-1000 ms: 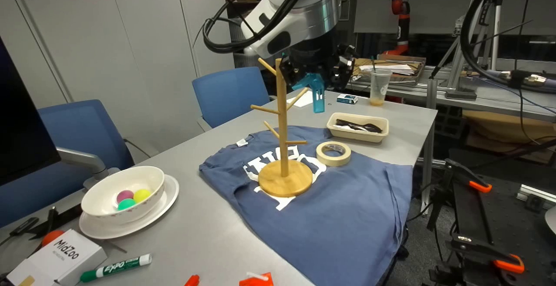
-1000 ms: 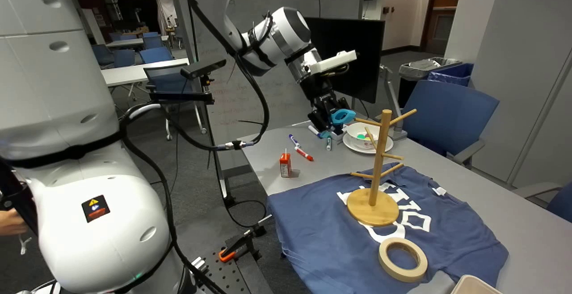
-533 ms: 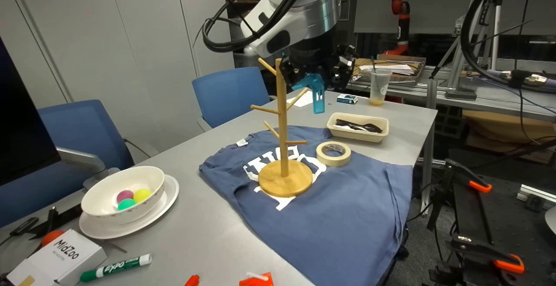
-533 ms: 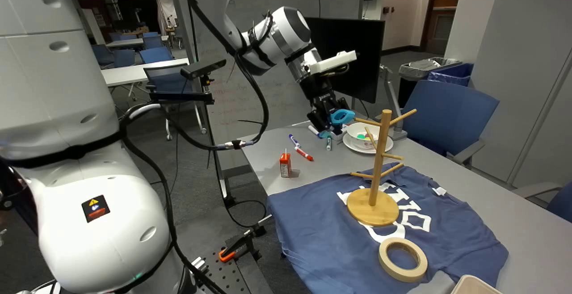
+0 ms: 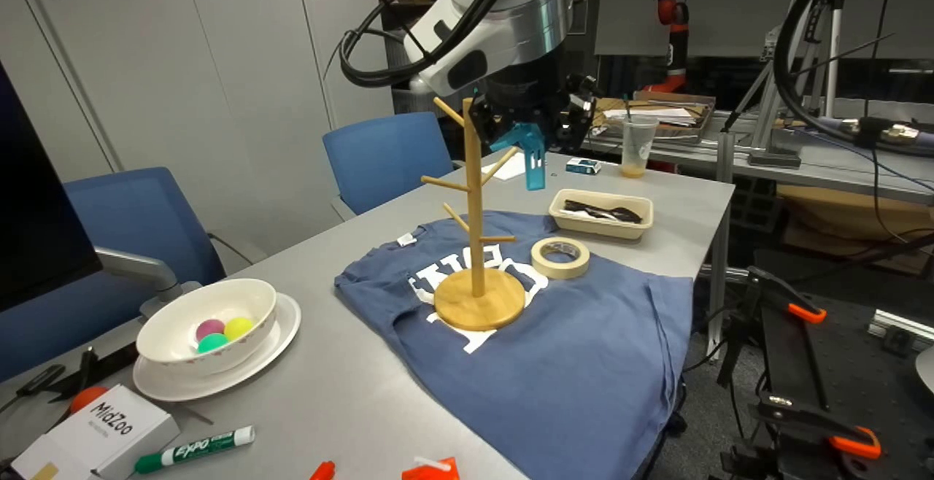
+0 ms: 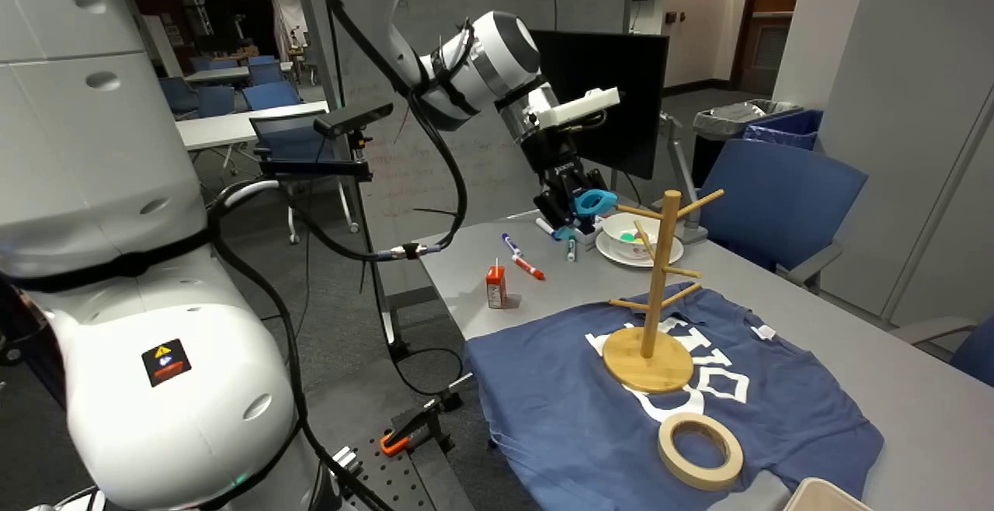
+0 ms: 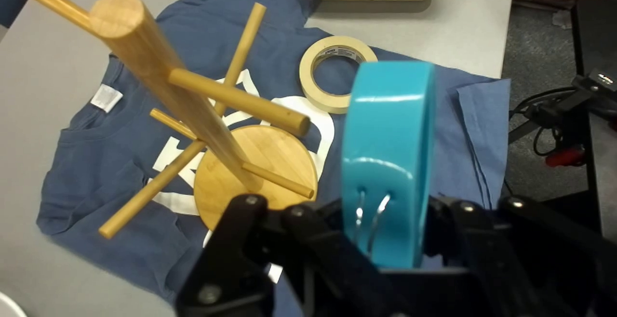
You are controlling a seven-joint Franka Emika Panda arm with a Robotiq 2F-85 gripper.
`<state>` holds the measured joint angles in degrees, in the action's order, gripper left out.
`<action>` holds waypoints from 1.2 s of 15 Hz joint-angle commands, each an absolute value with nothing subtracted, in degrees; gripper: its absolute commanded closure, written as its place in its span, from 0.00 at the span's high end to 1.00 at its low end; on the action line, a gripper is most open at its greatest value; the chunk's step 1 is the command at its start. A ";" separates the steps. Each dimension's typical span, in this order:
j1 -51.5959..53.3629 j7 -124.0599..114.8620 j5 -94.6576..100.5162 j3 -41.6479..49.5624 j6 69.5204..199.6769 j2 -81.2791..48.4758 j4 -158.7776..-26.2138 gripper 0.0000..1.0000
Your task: Remove the white tape from the wooden stand, place the blue clip on the wooden stand
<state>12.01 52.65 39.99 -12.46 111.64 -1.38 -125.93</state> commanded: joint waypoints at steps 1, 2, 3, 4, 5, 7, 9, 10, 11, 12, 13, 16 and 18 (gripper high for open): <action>11.84 52.73 40.00 -12.21 111.88 -2.54 -124.95 0.01; 11.72 52.66 39.84 -12.10 112.01 -3.12 -124.50 0.01; 11.64 52.49 39.81 -12.01 112.07 -3.55 -124.22 0.01; 11.55 52.48 39.78 -11.92 112.29 -3.99 -123.90 0.01; 11.48 52.38 39.78 -11.86 112.41 -4.42 -123.61 0.01; 11.34 51.95 40.19 -11.77 112.45 -5.09 -122.82 0.01; 11.19 51.92 40.31 -11.70 112.37 -5.60 -121.83 0.01; 11.14 51.99 40.38 -11.64 112.37 -5.80 -121.39 0.01; 11.12 51.98 40.38 -11.60 112.43 -5.99 -121.04 0.01; 11.02 52.04 40.45 -11.47 112.55 -6.43 -120.73 0.01; 10.95 52.07 40.32 -11.40 112.61 -6.80 -120.48 0.01; 10.75 52.25 40.00 -11.10 112.72 -8.02 -120.12 0.01; 10.55 51.97 40.04 -10.85 113.02 -8.94 -120.04 0.01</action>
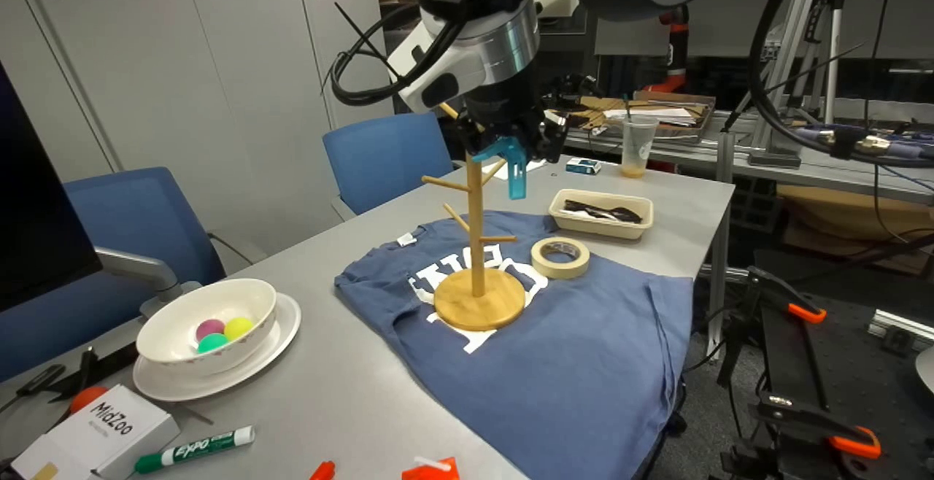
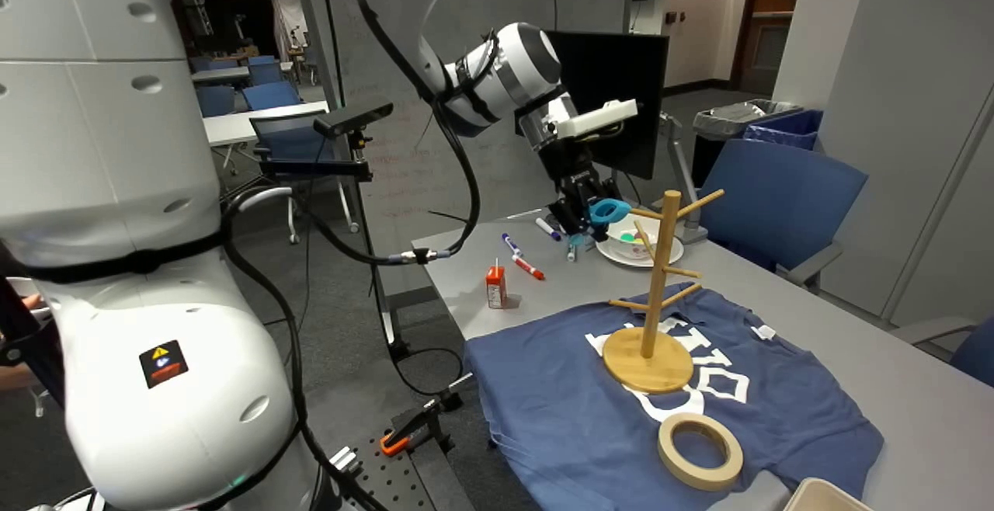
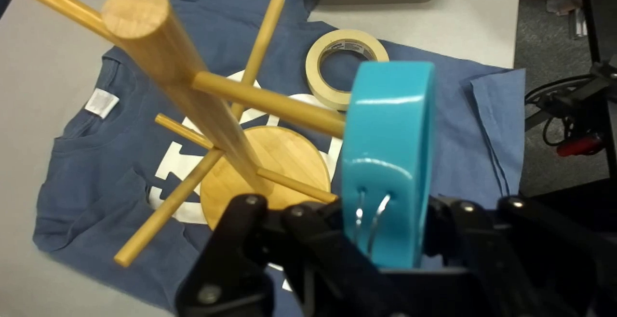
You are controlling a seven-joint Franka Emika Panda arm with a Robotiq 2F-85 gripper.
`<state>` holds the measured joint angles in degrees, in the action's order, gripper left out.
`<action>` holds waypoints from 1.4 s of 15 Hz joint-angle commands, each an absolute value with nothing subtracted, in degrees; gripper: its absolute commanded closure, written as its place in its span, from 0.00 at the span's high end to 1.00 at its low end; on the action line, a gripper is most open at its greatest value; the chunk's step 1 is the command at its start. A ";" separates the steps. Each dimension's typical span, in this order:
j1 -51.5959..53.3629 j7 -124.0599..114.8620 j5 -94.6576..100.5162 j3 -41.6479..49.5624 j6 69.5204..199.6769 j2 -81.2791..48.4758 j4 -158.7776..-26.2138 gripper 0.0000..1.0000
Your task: Remove the white tape from the wooden stand, place the blue clip on the wooden stand
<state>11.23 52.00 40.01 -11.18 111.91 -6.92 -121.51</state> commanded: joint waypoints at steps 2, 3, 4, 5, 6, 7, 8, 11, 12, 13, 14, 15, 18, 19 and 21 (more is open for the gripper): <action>10.36 51.79 40.12 -10.66 113.48 -9.59 -119.74 0.01; 10.27 51.75 40.13 -10.60 113.58 -9.85 -119.52 0.01; 10.25 51.75 40.06 -10.62 113.54 -9.98 -119.21 0.01; 10.14 51.81 40.00 -10.58 113.59 -10.20 -118.86 0.01; 10.10 51.82 39.98 -10.56 113.59 -10.40 -118.55 0.01; 10.08 51.85 39.80 -10.55 113.32 -10.64 -118.16 0.01; 10.09 52.14 39.87 -10.56 113.19 -10.85 -117.94 0.29; 10.06 52.24 39.82 -10.58 113.33 -11.33 -117.44 0.44; 10.05 52.29 39.86 -10.58 113.42 -11.41 -117.38 0.51; 10.06 52.30 39.96 -10.59 113.51 -11.49 -117.37 0.60; 10.08 52.29 40.07 -10.61 113.60 -11.58 -117.37 0.67; 10.09 52.36 40.03 -10.63 113.57 -11.69 -117.34 0.75; 10.21 52.56 40.04 -10.77 113.38 -11.81 -117.24 0.97; 10.24 52.64 40.03 -10.81 113.32 -11.81 -117.23 1.00; 10.28 53.46 39.54 -11.05 112.99 -11.05 -117.60 1.00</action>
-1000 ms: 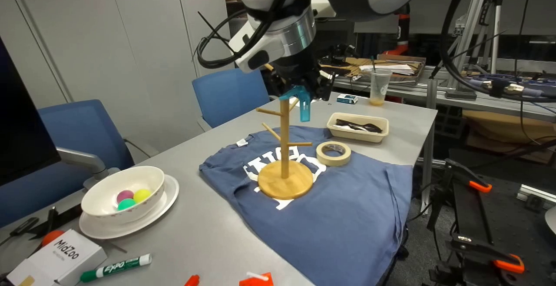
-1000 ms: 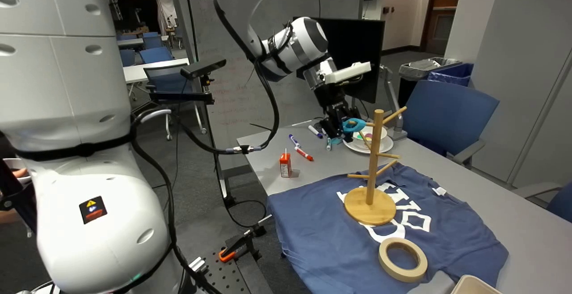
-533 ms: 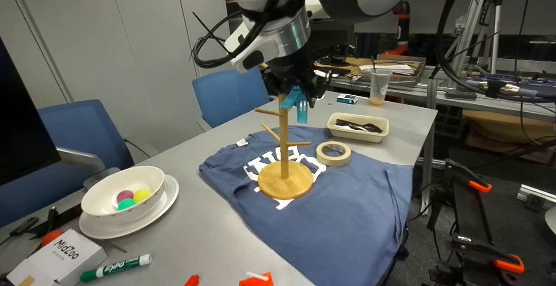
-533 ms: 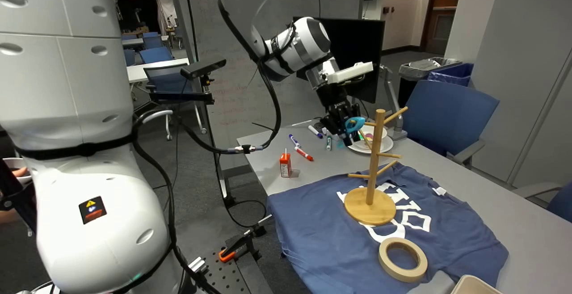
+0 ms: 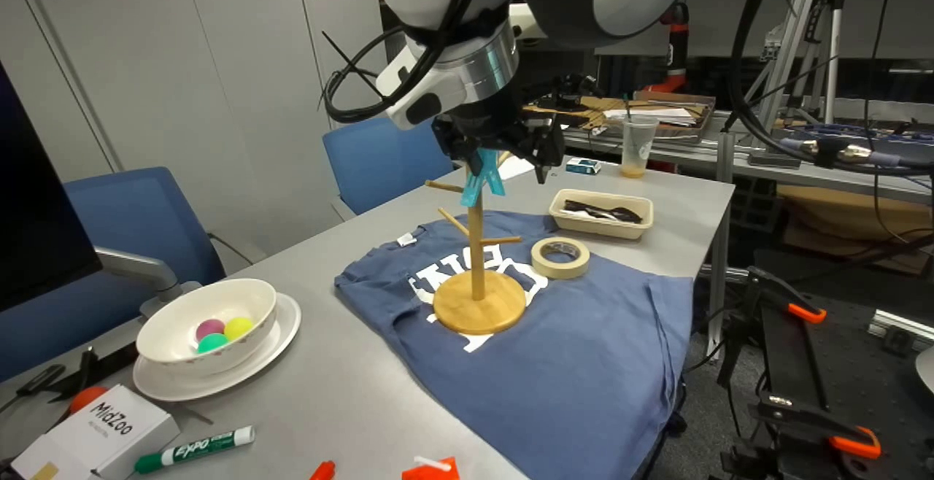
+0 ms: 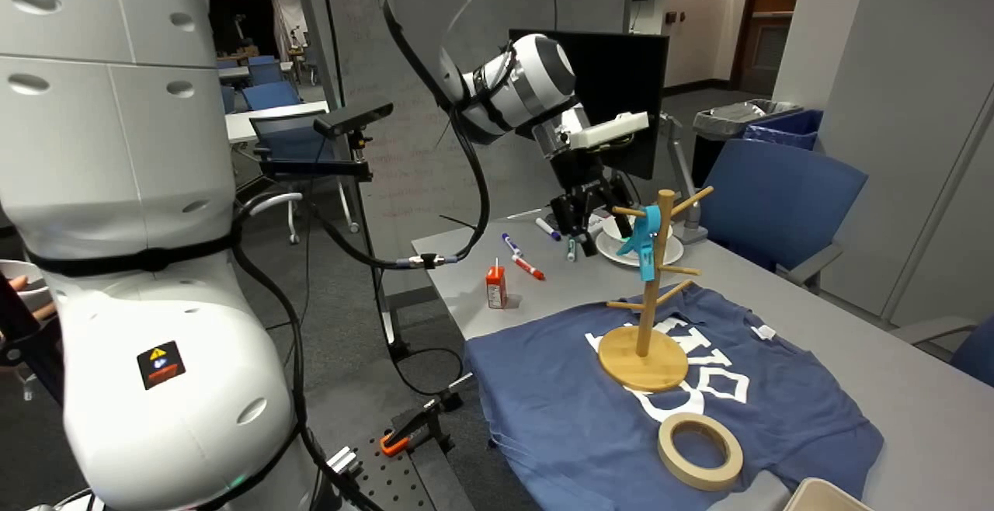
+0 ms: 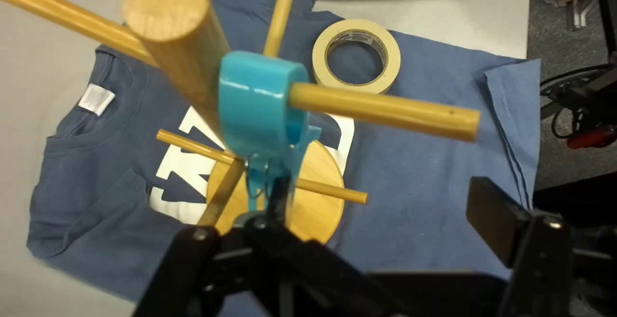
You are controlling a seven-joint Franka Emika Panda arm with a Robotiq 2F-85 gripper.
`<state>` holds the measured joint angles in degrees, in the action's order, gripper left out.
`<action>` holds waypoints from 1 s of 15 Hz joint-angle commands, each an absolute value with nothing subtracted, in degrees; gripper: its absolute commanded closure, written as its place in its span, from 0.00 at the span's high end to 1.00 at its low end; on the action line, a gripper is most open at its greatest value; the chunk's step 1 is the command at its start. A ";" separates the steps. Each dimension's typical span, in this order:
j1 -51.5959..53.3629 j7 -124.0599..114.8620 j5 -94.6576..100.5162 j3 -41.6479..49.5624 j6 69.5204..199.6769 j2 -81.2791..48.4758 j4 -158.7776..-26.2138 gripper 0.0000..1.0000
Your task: Remove the white tape from the wooden stand, place the blue clip on the wooden stand
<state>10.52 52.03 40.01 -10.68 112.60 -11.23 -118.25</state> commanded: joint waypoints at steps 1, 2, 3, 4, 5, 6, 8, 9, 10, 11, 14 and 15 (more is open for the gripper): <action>10.33 54.15 39.16 -11.24 112.54 -10.40 -117.91 1.00; 10.37 54.68 38.91 -11.41 112.34 -9.85 -118.19 1.00; 10.44 55.28 38.58 -11.64 111.91 -9.02 -118.60 1.00; 10.48 55.71 38.37 -11.84 111.87 -8.34 -118.97 1.00; 10.49 56.36 37.86 -12.09 111.89 -7.29 -119.49 1.00; 10.68 56.62 37.66 -12.32 111.48 -6.27 -119.81 1.00; 10.90 57.01 37.08 -12.62 111.22 -3.95 -121.00 1.00; 11.00 57.05 36.25 -12.77 111.01 -2.71 -121.56 1.00; 11.31 57.19 35.39 -13.06 110.27 -1.17 -121.87 1.00; 11.68 56.96 34.57 -13.36 109.33 0.47 -122.34 1.00; 12.70 55.81 31.72 -13.84 106.99 5.01 -123.74 1.00; 13.18 55.23 30.73 -14.04 106.15 6.57 -124.22 1.00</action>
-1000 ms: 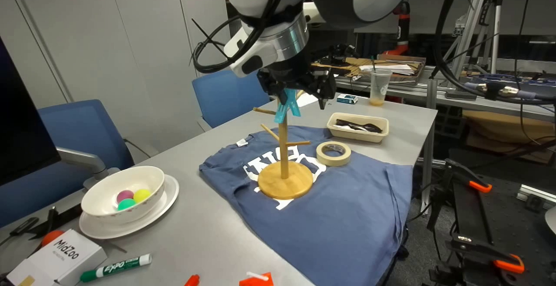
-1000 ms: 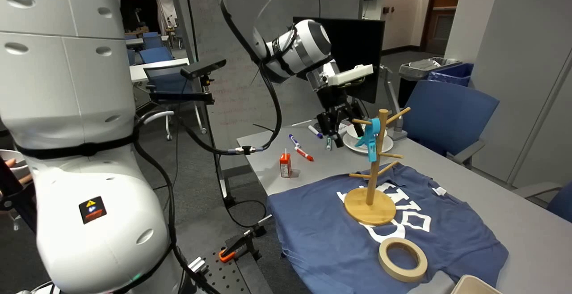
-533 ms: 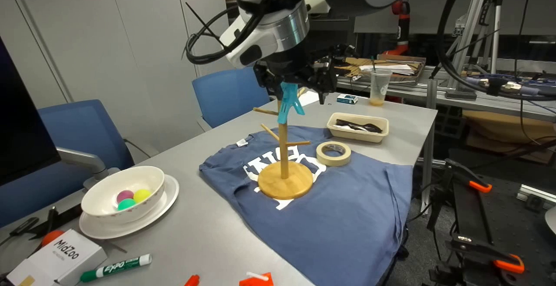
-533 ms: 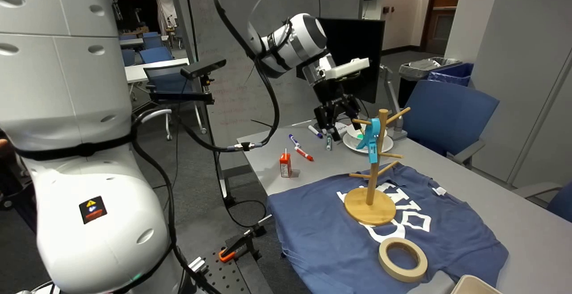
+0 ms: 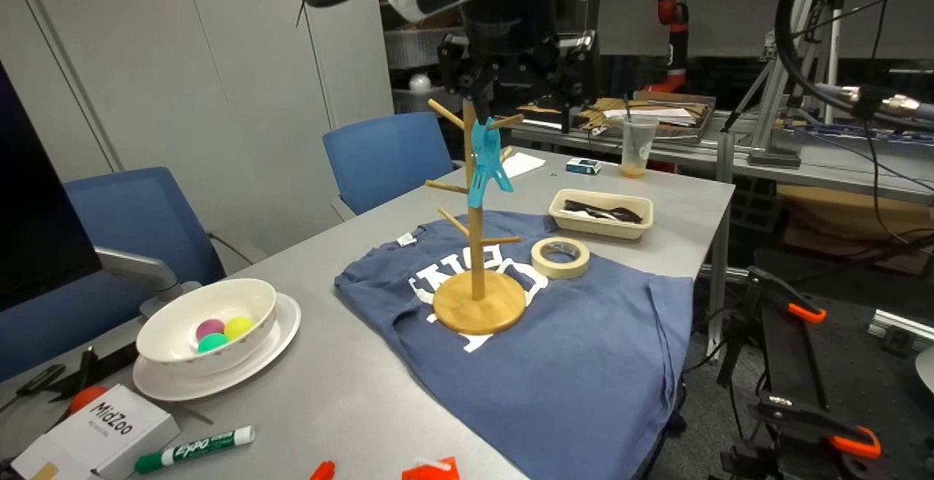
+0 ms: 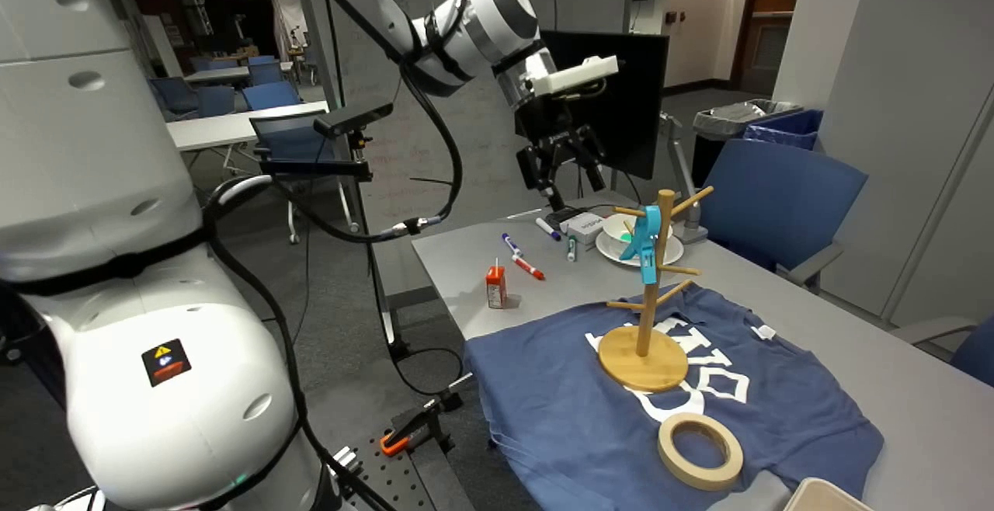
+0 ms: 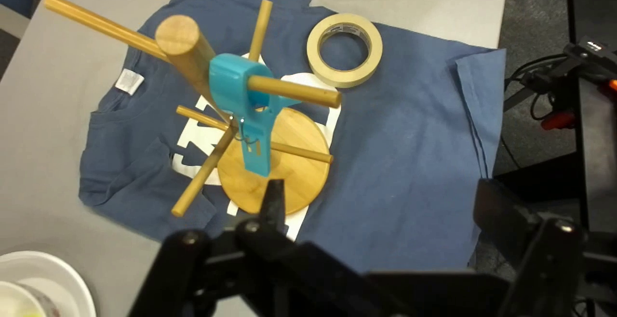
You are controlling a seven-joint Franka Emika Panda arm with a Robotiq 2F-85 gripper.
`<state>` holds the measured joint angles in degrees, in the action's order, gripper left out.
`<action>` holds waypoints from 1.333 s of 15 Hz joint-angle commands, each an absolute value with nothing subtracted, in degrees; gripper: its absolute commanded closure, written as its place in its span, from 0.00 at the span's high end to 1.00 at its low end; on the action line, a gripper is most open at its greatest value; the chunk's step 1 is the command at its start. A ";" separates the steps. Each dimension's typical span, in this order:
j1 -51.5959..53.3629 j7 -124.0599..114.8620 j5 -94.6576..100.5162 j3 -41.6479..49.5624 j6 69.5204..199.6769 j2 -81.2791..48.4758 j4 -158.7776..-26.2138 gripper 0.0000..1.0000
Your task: Remove the white tape from the wooden stand, place the blue clip on the wooden stand
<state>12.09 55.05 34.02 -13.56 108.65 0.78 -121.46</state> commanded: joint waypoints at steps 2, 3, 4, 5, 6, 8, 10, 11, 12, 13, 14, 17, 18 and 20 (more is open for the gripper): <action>14.14 54.34 28.84 -14.38 104.27 9.59 -125.02 1.00; 14.53 53.99 28.17 -14.54 103.55 10.99 -125.54 1.00; 14.98 53.62 27.55 -14.78 102.51 12.38 -125.84 1.00; 15.44 53.20 27.02 -14.92 101.75 13.73 -126.31 1.00; 15.78 52.73 26.63 -14.90 101.24 14.81 -126.80 1.00; 16.61 51.83 25.97 -14.93 100.42 17.31 -128.08 1.00; 17.35 51.08 25.20 -14.85 99.98 19.41 -129.53 1.00; 17.77 50.88 24.52 -14.76 99.98 20.45 -130.48 1.00; 17.23 51.59 26.43 -14.48 101.09 16.93 -127.94 1.00; 17.50 51.37 26.24 -14.47 101.08 17.80 -128.70 1.00; 17.69 51.23 26.21 -14.45 101.08 18.47 -129.31 1.00; 17.81 51.11 26.21 -14.42 101.08 18.97 -129.88 1.00; 17.81 51.10 26.21 -14.42 101.08 18.97 -129.97 1.00; 17.81 51.08 26.21 -14.42 101.08 18.97 -130.05 1.00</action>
